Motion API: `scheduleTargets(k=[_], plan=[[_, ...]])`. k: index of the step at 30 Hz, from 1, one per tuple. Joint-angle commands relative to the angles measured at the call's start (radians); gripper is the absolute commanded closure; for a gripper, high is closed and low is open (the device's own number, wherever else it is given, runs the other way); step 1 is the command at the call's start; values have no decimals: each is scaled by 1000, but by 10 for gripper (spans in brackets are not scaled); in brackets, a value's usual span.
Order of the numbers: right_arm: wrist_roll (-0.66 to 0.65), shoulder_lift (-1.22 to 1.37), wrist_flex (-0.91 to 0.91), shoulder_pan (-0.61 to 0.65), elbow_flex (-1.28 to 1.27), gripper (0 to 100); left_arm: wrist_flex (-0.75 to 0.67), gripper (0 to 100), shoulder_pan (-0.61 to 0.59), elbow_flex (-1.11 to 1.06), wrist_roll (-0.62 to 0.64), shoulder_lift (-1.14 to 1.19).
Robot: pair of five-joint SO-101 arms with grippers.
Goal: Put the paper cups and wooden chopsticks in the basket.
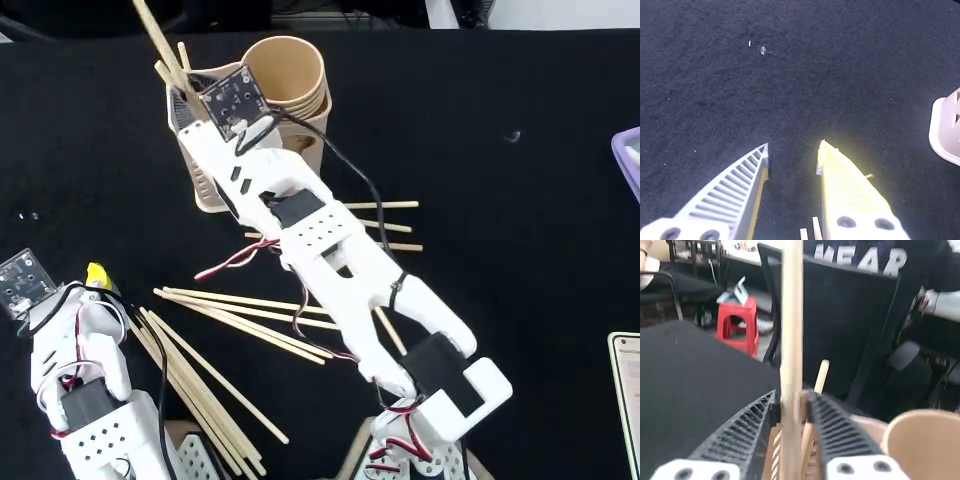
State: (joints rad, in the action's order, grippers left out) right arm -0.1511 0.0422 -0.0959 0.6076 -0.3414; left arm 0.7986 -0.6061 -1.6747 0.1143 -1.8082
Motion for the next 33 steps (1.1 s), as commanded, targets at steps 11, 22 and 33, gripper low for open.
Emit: scheduleTargets(k=[11, 22, 33], plan=[[9, -363, 592, 29, 255, 888, -18, 834, 1, -8, -11, -15], [-5, -785, 1507, -80, 88, 884, -18, 834, 1, -8, -11, -15], [-330, -808, 1026, -321, -696, 738, -17, 834, 1, -10, -11, -15]])
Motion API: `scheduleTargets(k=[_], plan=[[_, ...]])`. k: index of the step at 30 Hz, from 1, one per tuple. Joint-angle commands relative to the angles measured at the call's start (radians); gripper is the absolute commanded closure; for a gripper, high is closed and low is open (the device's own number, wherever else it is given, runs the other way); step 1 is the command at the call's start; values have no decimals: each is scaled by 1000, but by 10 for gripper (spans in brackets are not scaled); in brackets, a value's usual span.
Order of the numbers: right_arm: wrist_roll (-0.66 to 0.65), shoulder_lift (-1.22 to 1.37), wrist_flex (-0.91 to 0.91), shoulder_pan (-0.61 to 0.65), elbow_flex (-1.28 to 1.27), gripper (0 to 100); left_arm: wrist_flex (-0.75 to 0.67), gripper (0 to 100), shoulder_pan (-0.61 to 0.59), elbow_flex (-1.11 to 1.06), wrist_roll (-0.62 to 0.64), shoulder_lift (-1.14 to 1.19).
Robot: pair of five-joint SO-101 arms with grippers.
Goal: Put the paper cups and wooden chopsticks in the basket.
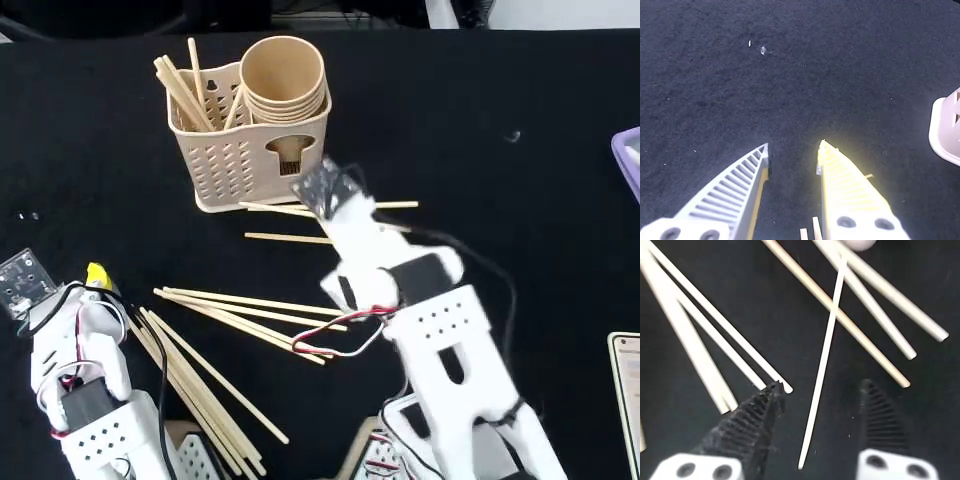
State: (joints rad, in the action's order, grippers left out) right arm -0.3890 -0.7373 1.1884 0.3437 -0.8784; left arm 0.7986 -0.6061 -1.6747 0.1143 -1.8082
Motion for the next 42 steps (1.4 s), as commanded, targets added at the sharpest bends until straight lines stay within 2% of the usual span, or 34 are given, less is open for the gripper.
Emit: scheduleTargets(k=[1, 4, 8, 12, 16, 26, 31, 42], plan=[[-132, -28, -344, -80, -206, 738, -17, 834, 1, -10, -11, -15], [-221, -28, -534, -157, -283, 738, -15, 834, 1, -10, -11, -15], [-319, -28, -623, -235, -302, 738, -15, 834, 1, -10, -11, -15], [-422, -28, -635, -253, -300, 737, -17, 834, 1, -10, -11, -15], [-468, 12, -644, -253, -282, 737, -15, 834, 1, -10, -11, -15], [-496, 390, -641, -327, -54, 737, -15, 834, 1, -10, -11, -15], [-637, 532, -641, -342, 28, 737, -15, 834, 1, -10, -11, -15], [-649, 722, -641, -342, 156, 737, -18, 834, 1, -10, -11, -15]])
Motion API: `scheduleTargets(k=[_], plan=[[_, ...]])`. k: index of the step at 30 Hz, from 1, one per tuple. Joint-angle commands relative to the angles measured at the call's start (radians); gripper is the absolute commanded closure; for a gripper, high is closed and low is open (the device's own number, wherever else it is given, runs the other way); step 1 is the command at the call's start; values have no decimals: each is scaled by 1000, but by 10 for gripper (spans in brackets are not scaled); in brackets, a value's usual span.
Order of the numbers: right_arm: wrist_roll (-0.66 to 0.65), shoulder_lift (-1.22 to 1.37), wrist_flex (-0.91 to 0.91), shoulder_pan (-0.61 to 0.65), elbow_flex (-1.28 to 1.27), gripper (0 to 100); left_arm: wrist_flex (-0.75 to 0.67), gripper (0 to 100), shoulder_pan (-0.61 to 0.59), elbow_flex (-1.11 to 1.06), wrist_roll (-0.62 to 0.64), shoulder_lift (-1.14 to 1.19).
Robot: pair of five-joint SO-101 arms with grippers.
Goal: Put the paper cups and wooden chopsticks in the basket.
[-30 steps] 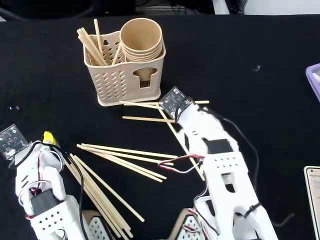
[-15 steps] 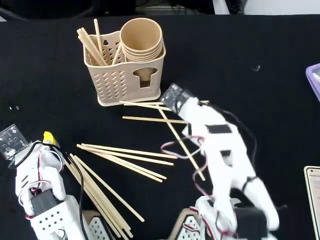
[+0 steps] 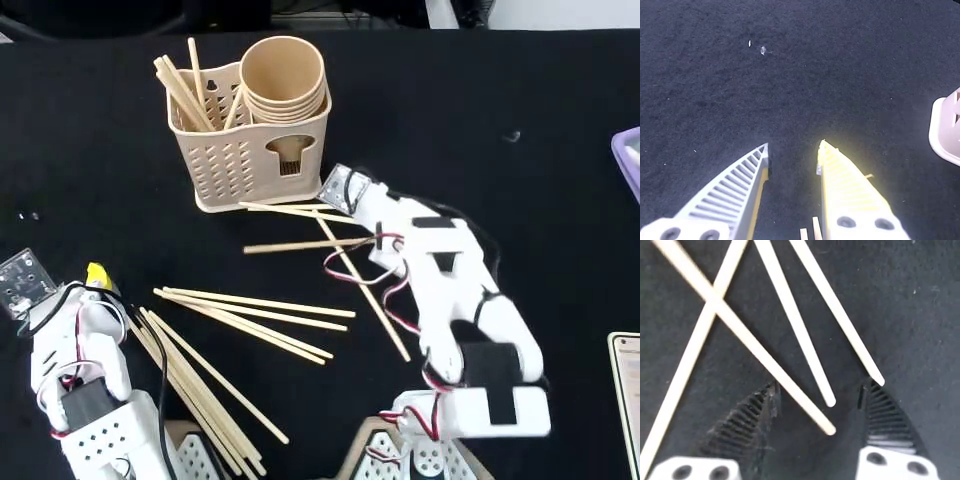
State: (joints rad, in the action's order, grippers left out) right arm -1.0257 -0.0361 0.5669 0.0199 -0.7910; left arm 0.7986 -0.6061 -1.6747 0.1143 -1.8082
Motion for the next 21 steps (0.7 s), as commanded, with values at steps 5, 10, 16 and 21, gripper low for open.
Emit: scheduleTargets(k=[5, 10, 16, 21], plan=[[-37, 70, -18, -12, 101, 809, -18, 834, 1, -10, -11, -15], [-103, 68, 98, -12, 108, 982, -20, 834, 1, -10, -11, -15], [-106, -45, 354, 2, 108, 988, -20, 834, 1, -10, -11, -15], [-104, -213, 439, 17, 19, 988, -21, 834, 1, -10, -11, -15]])
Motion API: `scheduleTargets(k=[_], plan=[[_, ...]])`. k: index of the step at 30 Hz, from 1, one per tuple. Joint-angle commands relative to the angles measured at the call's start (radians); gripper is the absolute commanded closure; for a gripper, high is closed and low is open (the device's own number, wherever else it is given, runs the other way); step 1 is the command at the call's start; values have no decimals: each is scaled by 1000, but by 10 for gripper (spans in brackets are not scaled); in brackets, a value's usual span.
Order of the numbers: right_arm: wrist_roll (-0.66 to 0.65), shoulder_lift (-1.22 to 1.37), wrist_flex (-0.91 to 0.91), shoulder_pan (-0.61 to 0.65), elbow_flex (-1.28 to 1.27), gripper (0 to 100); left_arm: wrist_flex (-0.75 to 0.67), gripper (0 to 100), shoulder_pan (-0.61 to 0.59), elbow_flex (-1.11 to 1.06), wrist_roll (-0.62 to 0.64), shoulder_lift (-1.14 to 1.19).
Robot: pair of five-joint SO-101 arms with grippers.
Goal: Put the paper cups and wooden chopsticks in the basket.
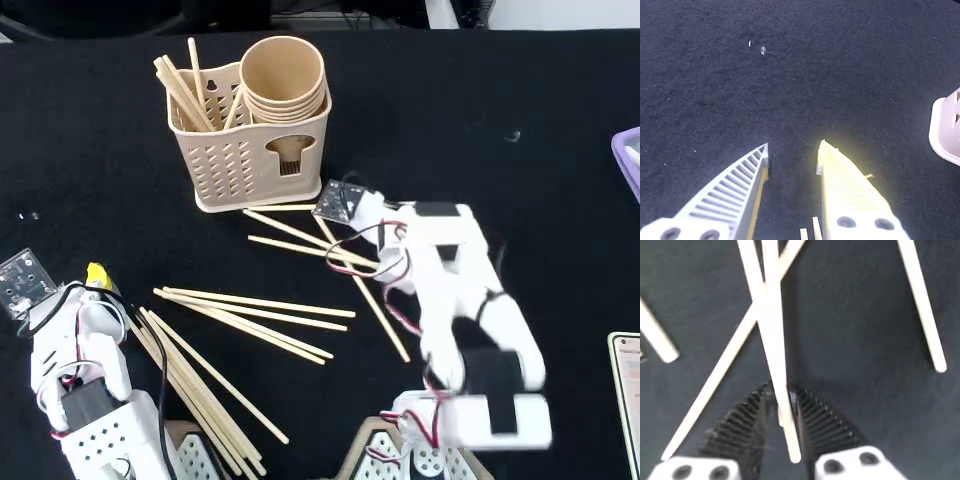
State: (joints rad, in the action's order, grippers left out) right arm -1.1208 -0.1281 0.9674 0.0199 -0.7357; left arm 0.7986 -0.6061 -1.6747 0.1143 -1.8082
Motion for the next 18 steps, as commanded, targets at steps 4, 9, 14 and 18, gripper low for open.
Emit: scheduleTargets(k=[4, 9, 14, 18], plan=[[-9, -259, 46, 11, -168, 988, -20, 834, 1, -10, -11, -15], [-8, -432, 38, -5, -317, 988, -20, 834, 1, -10, -11, -15], [-8, -533, 63, -31, -409, 986, -18, 834, 1, -10, -11, -15], [-8, -538, 68, -173, -375, 986, -17, 834, 1, -10, -11, -15]])
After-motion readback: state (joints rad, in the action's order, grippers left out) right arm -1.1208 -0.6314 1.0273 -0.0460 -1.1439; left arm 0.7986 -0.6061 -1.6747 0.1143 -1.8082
